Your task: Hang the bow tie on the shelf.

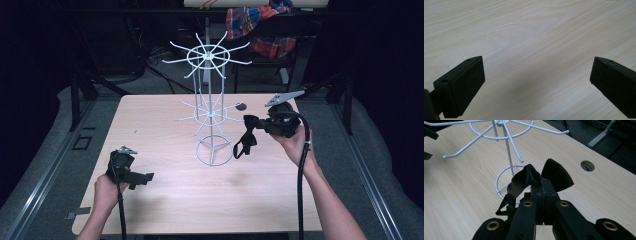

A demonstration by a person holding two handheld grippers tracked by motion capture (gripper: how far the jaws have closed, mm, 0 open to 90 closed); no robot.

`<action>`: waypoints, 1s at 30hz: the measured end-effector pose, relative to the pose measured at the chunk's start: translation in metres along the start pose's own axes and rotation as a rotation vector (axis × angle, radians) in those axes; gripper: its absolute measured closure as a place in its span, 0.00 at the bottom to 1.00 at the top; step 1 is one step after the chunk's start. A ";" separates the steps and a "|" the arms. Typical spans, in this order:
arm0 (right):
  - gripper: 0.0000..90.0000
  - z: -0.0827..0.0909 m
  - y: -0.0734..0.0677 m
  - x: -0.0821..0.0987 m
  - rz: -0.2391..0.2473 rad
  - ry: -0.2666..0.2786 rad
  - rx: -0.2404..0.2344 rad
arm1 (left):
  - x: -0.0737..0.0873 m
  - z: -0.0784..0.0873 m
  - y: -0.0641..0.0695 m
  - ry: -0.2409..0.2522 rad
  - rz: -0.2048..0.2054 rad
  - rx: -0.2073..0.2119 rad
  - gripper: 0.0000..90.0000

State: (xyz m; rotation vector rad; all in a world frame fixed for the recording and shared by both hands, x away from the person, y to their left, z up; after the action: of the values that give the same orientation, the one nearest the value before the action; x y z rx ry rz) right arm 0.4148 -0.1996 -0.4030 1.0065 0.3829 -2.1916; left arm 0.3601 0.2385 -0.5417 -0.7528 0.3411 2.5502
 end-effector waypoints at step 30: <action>1.00 -0.009 -0.003 -0.028 0.032 -0.003 -0.008 | 0.000 -0.001 0.001 -0.003 -0.008 0.007 0.00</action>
State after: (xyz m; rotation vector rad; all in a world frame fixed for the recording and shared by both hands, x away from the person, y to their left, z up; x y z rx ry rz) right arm 0.4310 -0.1794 -0.3876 0.9979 0.3718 -2.1615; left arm 0.3601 0.2376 -0.5421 -0.7457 0.3457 2.5412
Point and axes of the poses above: each handheld gripper's, and its own axes: z roughly backward along the jaws, x roughly out of its underside, y roughly to its right, the point moved 3 cm from there along -z, roughly forward along the jaws, and after that the axes turned 1 degree about y, right-handed, at the moved point
